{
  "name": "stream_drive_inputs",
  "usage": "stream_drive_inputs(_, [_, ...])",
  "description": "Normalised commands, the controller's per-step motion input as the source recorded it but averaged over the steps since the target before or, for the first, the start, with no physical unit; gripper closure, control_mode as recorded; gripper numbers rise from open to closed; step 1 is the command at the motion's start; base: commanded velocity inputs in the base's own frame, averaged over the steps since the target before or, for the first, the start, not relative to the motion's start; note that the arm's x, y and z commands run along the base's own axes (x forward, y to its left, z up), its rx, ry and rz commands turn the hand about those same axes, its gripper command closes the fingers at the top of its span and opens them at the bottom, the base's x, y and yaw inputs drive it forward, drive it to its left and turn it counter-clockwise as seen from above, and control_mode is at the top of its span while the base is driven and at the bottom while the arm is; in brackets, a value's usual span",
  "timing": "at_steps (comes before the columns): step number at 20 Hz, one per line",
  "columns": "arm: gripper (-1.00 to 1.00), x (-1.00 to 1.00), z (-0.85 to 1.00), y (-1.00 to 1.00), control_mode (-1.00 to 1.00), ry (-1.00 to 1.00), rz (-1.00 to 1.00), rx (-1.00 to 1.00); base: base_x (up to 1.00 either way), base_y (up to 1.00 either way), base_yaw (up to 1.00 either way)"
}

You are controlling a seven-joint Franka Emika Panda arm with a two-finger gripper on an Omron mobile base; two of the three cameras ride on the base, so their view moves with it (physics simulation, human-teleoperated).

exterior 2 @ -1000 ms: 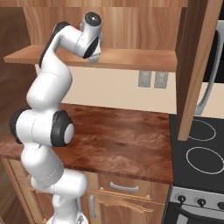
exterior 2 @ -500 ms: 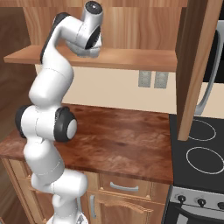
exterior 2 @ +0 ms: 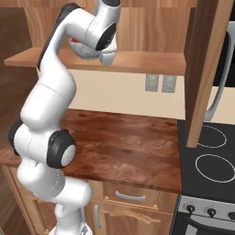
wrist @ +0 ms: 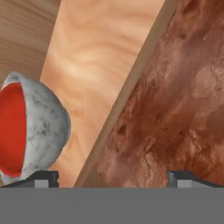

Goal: Pick up the bowls on the counter and stack them on top of one another in the open cabinet. Place the smaller bowl on top of the larger bowl.

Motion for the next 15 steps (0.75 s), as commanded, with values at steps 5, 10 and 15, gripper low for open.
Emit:
stream_drive_inputs(5, [-1.00,-1.00,-0.45,-0.41,-1.00,-0.01,0.00,-0.02,0.00,0.00,0.00])
stream_drive_inputs(10, [-1.00,-1.00,-0.43,-0.24,-1.00,-0.04,0.00,-0.01,0.00,0.00,0.00])
stream_drive_inputs(15, [-1.00,-1.00,-0.43,0.07,-1.00,-0.04,0.02,-0.06,0.00,0.00,0.00])
